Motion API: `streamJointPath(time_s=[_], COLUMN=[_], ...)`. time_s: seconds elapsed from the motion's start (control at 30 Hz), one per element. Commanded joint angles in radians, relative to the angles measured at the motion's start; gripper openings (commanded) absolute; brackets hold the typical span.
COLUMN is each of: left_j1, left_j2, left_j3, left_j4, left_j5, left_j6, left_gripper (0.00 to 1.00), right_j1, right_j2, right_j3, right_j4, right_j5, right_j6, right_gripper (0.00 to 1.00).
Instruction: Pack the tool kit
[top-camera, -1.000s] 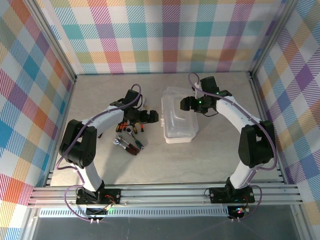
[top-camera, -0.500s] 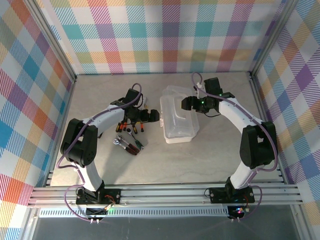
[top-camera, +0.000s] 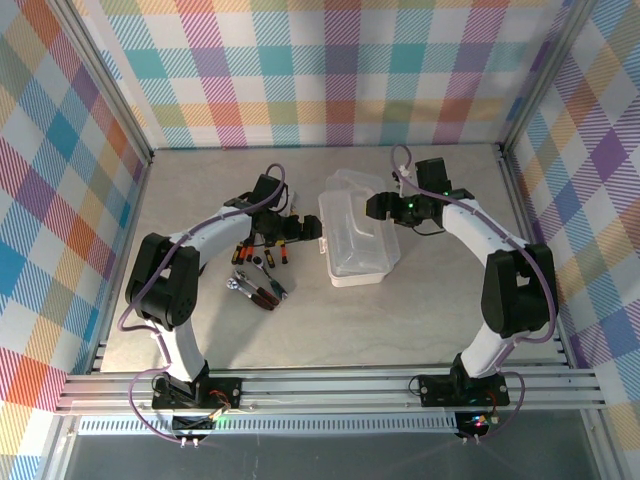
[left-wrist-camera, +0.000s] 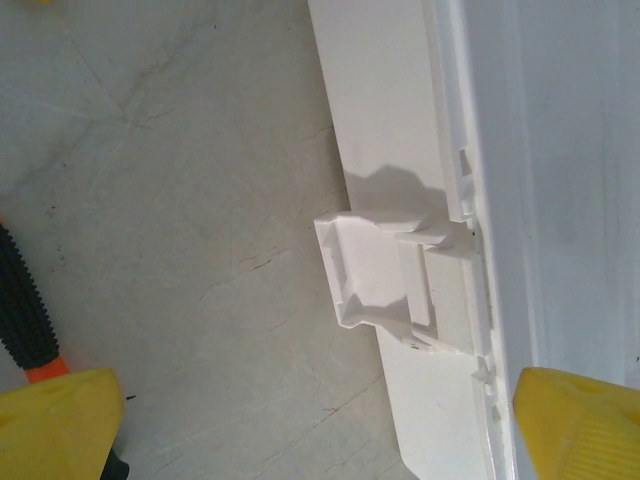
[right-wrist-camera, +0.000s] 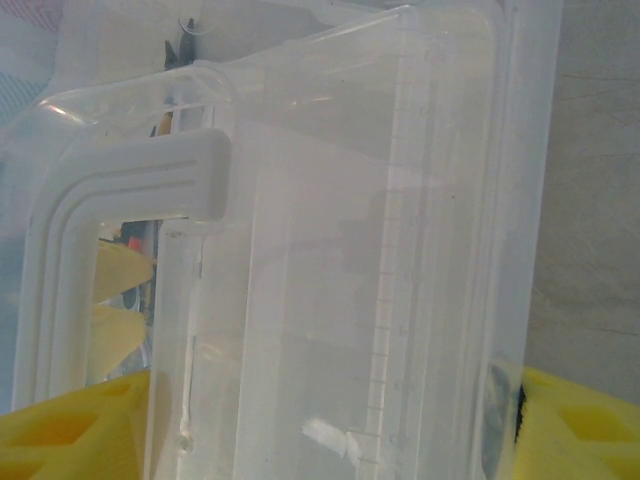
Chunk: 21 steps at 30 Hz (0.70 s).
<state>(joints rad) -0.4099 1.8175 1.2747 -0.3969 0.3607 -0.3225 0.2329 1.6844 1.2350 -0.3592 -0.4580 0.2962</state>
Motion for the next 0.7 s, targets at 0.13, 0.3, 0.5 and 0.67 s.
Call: streamJointPath(time_s=[0.13,0.3,0.5,0.67], left_j1=[0.005,0.005,0.003,-0.011], left_j2=[-0.057,-0.135,-0.109,-0.049], left_j3=[0.008,-0.018,-0.002,0.018], left_j4=[0.056,0.188,0.306,0.373], left_j5=[0.051,0.113,0.213,0.247], left_j6=[-0.023,-0.054,-0.118,-0.160], left_gripper=[1.00,1.00,1.00,1.00], right_j1=[-0.018,-0.022,-0.024,-0.024], right_j2=[-0.065,-0.062,-0.054,-0.048], right_j3=[-0.007,-0.009,-0.011,-0.009], right_j4=[0.086,0.086,0.101,0.105], right_j5=[-0.068,-0.070,-0.085,-0.092], right_j6=[0.016,0.020,0.032,0.038], right_gripper=[0.31,0.31,0.31,0.31])
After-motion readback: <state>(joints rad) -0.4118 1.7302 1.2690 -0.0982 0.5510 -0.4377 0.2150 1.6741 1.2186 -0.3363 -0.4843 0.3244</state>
